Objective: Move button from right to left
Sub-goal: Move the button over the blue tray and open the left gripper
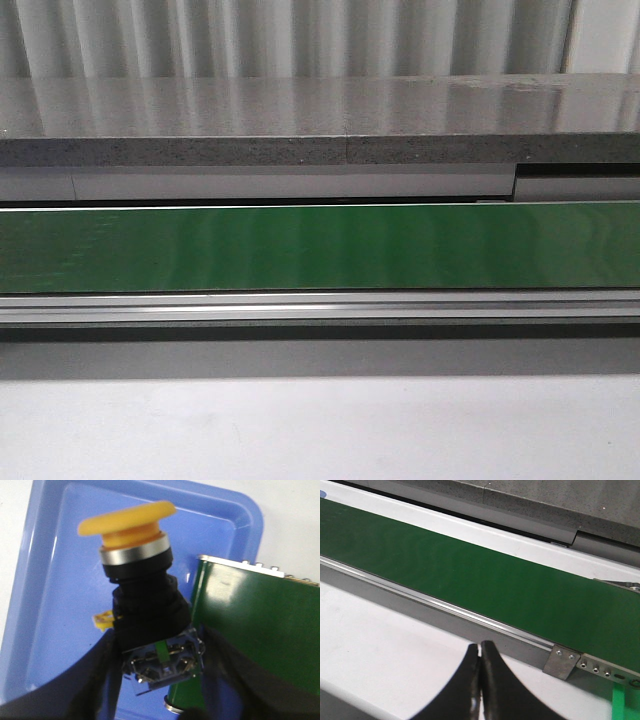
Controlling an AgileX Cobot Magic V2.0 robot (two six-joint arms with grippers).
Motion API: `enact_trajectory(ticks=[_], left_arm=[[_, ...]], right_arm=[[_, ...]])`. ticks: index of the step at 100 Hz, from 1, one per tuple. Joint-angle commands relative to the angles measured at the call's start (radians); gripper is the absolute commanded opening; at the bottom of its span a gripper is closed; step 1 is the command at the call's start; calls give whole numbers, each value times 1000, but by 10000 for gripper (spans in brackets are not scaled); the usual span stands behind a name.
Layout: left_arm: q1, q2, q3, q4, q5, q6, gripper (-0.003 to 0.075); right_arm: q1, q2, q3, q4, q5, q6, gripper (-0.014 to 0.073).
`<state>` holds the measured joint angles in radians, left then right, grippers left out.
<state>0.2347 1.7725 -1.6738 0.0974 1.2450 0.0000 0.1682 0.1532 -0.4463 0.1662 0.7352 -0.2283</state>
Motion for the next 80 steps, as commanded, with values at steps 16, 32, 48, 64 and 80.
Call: enact_trajectory(ticks=[16,32,48,64,80], left_arm=[[68,57,-9,6,-51,0,169],[88,131,-9,56,-56,0,169],[109,201,-9,74,-72,0,169],[117,259,-9,72,-72,0,169],[119,298,-9,77,-72,12,186]], right_arm=[[3,13,-24,11,-73,-8,-67],[3,13,-24,11,-73,-8,-67],[3,13,-24,11,-73,-8,-67],[3,13,-24,11,-72,-8,-67],[3,13,-24,11,-72,-8,-67]])
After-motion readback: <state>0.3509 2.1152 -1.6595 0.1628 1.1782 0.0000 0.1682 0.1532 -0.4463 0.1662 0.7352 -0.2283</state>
